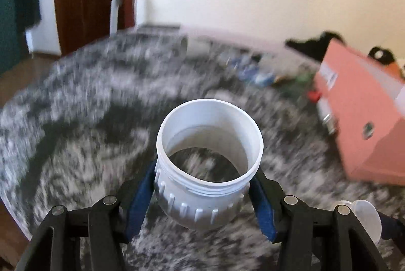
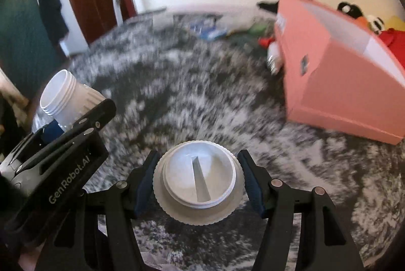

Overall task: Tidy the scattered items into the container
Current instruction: 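Carry the white jar and lid into the pink box and release both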

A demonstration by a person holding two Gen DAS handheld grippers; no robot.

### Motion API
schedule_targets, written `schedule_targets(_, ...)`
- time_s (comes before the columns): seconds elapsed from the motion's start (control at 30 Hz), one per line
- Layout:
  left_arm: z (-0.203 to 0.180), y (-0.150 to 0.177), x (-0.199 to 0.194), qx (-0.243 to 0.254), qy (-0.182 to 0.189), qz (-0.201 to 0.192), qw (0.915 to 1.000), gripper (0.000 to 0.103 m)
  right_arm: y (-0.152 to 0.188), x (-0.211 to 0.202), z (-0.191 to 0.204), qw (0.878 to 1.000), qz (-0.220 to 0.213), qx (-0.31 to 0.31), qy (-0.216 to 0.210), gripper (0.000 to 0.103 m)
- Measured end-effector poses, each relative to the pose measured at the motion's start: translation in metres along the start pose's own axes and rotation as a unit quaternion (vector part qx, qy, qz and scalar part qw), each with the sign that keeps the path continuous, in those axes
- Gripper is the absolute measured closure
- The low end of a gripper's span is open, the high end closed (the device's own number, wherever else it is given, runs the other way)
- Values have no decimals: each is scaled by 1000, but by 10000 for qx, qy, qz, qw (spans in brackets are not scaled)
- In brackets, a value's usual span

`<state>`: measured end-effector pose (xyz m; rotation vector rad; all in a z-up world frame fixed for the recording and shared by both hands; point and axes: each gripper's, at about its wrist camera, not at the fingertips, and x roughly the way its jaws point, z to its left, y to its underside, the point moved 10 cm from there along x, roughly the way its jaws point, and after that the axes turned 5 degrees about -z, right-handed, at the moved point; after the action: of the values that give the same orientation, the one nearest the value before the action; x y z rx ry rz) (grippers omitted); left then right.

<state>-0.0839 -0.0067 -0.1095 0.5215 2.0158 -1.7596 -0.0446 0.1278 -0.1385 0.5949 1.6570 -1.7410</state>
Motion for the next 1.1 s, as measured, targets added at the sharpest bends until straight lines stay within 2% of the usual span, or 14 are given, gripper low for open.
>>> schedule_targets(0.1, -31, -16, -19, 46, 275, -147, 9995, 42, -16, -35, -6, 9990, -450, -9, 28, 37)
schedule_targets(0.27, -95, -38, -61, 645, 641, -693, 9935, 42, -27, -74, -30, 9964, -820, 167, 129, 37)
schedule_targets(0.4, -150, -56, -78, 906, 1249, -770, 9850, 42, -35, -101, -68, 9923, -1083, 547, 260, 37)
schedule_targets(0.6, -224, -102, -79, 1314, 1863, -1037, 9681, 42, -64, -137, -154, 9738, -1606, 1199, 1078, 37)
schedule_targets(0.73, -259, -142, -66, 1408, 2046, -1316, 9597, 42, -115, -158, -209, 9556, -2000, 1385, 1662, 37)
schedule_targets(0.9, -284, -163, -30, 1387, 2136, -1362, 9574, 42, -124, -125, -239, 9556, -1823, 1496, 1767, 37)
schedule_targets(1.1, -309, -135, 22, 1522, 2127, -835, 9616, 42, -135, -86, -276, 9549, -1608, 1627, 1891, 37)
